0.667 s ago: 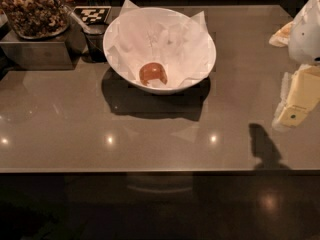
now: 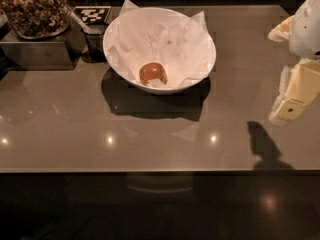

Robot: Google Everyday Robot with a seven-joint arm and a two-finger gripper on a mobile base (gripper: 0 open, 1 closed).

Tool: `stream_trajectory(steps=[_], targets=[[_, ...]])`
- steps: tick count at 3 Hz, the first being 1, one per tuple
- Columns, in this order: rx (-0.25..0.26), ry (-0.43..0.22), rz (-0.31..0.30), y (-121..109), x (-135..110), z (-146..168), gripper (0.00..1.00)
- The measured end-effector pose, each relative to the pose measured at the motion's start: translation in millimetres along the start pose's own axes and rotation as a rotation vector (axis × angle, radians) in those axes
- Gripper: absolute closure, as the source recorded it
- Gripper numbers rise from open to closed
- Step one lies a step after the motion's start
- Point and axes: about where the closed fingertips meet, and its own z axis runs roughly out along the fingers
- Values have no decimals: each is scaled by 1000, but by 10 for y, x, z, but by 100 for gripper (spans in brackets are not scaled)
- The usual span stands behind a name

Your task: Pick apple from white bowl

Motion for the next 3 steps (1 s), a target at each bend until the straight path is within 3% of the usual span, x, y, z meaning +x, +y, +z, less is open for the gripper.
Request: stream_trajectory(steps=[1, 2, 3], targets=[[15, -150, 24, -294, -75, -51, 0], [27, -362, 61, -639, -352, -165, 0], [-9, -463, 33, -861, -694, -165, 0]])
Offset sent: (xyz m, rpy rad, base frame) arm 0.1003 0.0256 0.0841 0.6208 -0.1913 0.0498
